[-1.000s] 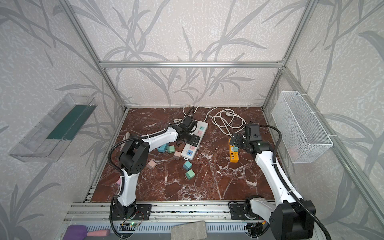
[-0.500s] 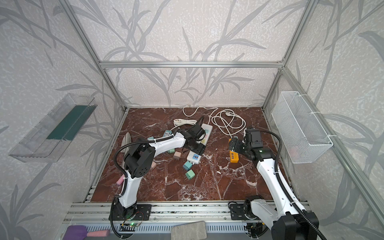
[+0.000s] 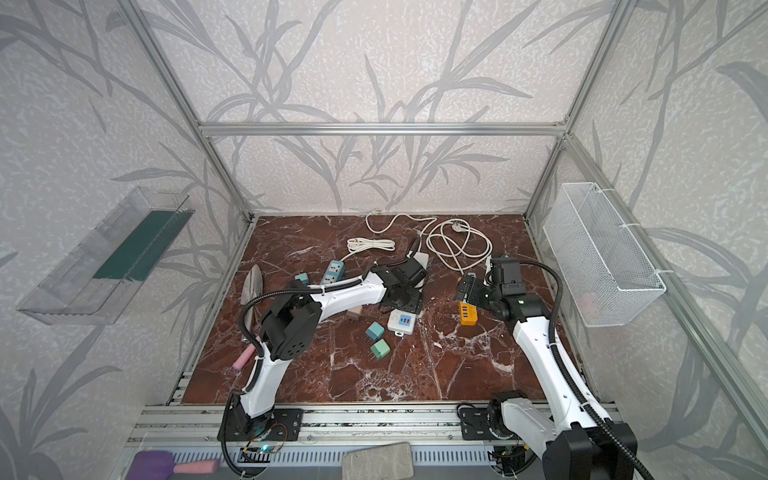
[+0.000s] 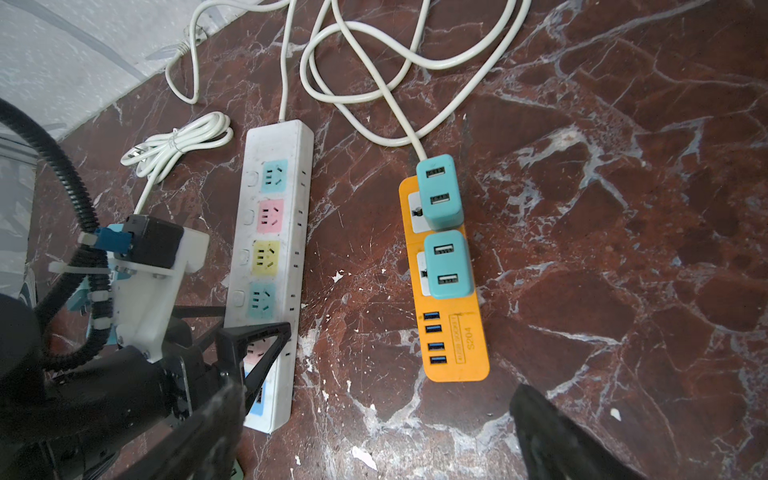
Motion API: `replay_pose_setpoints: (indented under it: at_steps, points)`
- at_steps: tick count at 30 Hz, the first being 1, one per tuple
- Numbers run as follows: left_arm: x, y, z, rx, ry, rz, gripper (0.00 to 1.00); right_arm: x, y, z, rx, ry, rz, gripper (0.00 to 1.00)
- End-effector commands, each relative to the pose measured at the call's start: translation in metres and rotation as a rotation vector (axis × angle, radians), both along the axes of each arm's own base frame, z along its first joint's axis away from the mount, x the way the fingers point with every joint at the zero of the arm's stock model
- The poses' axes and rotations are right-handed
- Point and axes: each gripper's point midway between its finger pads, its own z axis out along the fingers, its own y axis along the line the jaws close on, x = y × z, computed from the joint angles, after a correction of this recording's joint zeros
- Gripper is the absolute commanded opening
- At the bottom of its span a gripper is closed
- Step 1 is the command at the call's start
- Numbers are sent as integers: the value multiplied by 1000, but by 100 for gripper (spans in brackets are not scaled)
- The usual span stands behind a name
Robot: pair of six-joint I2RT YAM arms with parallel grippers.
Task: Insert the plug
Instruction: 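Move left gripper across the white strip toward the loose pink adapter, then lower left gripper onto the pink adapter and close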
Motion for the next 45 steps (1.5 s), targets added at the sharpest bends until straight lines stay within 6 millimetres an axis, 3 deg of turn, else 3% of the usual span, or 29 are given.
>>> replay_pose_setpoints:
  at_steps: [1, 4, 5, 8, 14, 16, 20, 23, 25, 29, 32, 41, 45]
  points:
    - [4, 13, 16, -24, -52, 148, 80, 1, 1, 4, -12, -26, 22, 99]
    - [5, 3, 33, -55, -59, 73, 90, 4, -3, 9, -49, -38, 27, 99]
    - [5, 0, 40, -58, -62, 51, 98, 6, -4, 13, -51, -47, 27, 99]
    - [7, 0, 63, -55, -84, 4, 99, 8, -2, 22, -41, -67, 28, 99]
    - [16, 29, 140, -80, -250, 21, 98, 5, 3, 25, -23, -77, 50, 99]
    - [19, 51, 150, -29, -323, 21, 95, 3, 8, 22, 1, -74, 70, 98]
    - [13, 108, 135, 119, -313, 3, 87, -4, 20, 14, 28, -58, 112, 87]
    - [-1, 145, 105, 141, -139, 18, 84, -7, 26, 9, 37, -55, 134, 81]
    - [-12, 159, 87, 157, -33, 3, 83, -7, 28, 8, 43, -54, 138, 79]
    - [-34, 161, 57, 176, 143, -82, 82, -5, 37, 8, 50, -57, 150, 78]
    - [-38, 156, 41, 167, 191, -99, 82, -3, 45, 7, 44, -54, 170, 79]
    - [-33, 165, 11, 256, 246, -41, 71, -5, 56, -3, 17, -28, 197, 79]
    - [-31, 170, 6, 264, 226, 5, 66, -3, 55, -10, 6, -15, 190, 79]
